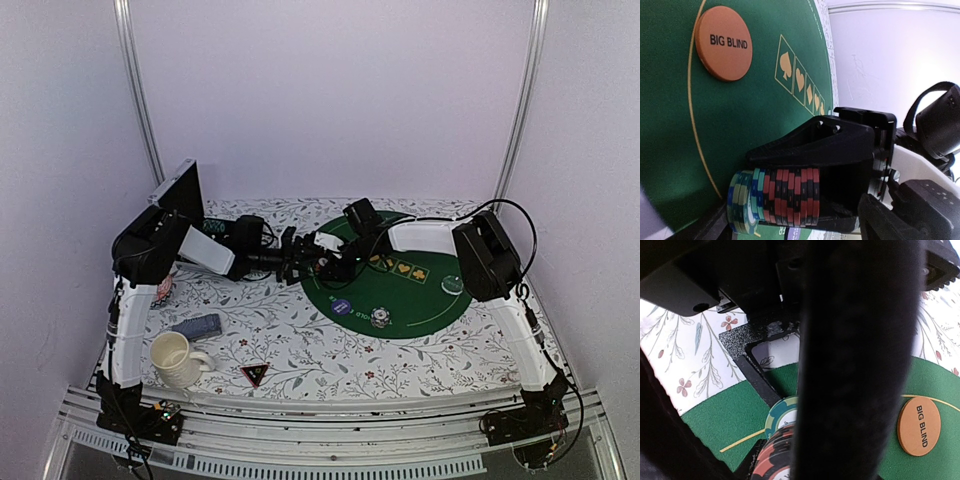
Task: Distribute texas hold em gaming equipment
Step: Place the poker chips pile in the big blind area.
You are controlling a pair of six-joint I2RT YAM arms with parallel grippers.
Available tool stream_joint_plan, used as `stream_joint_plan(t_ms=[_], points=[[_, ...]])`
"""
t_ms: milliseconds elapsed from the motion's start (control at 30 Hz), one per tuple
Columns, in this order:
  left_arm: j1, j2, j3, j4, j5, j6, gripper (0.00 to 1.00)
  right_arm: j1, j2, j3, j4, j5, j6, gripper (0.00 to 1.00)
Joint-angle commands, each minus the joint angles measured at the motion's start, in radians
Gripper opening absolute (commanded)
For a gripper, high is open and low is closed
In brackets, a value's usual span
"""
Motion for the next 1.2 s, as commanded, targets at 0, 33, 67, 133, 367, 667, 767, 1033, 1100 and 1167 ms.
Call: stream_joint_plan(t_ms=[0, 33, 67, 133, 367, 667, 767, 1033, 1100, 1167], points=[[0.023, -0.003, -0.031, -0.065, -0.042, 0.033, 0.84, -0.01, -0.037, -0.011, -0.021, 0.015, -0.001, 0.02], [0.027, -0.007, -0.036, -0.068, -0.047, 0.035, 0.84, -0.012, -0.035, -0.01, -0.022, 0.017, 0.0, 0.02], [0.031, -0.011, -0.038, -0.074, -0.052, 0.04, 0.84, -0.014, -0.034, -0.011, -0.022, 0.022, 0.001, 0.02], [0.038, -0.02, -0.041, -0.09, -0.064, 0.054, 0.88, -0.017, -0.032, -0.009, -0.023, 0.03, 0.003, 0.02], [0.062, -0.047, -0.042, -0.132, -0.102, 0.088, 0.94, -0.023, -0.016, -0.002, -0.028, 0.064, 0.015, 0.02], [0.063, -0.054, 0.01, -0.209, -0.13, 0.157, 0.94, -0.025, 0.058, 0.094, -0.057, 0.118, 0.046, 0.02], [0.065, -0.055, 0.022, -0.242, -0.143, 0.181, 0.97, -0.025, 0.075, 0.12, -0.068, 0.126, 0.054, 0.02], [0.065, -0.072, 0.034, -0.271, -0.188, 0.216, 0.98, -0.015, 0.088, 0.128, -0.076, 0.138, 0.045, 0.02], [0.064, -0.076, 0.045, -0.301, -0.204, 0.239, 0.98, -0.009, 0.091, 0.13, -0.079, 0.148, 0.037, 0.02], [0.064, -0.084, 0.055, -0.327, -0.224, 0.264, 0.98, -0.005, 0.092, 0.133, -0.082, 0.153, 0.03, 0.02]])
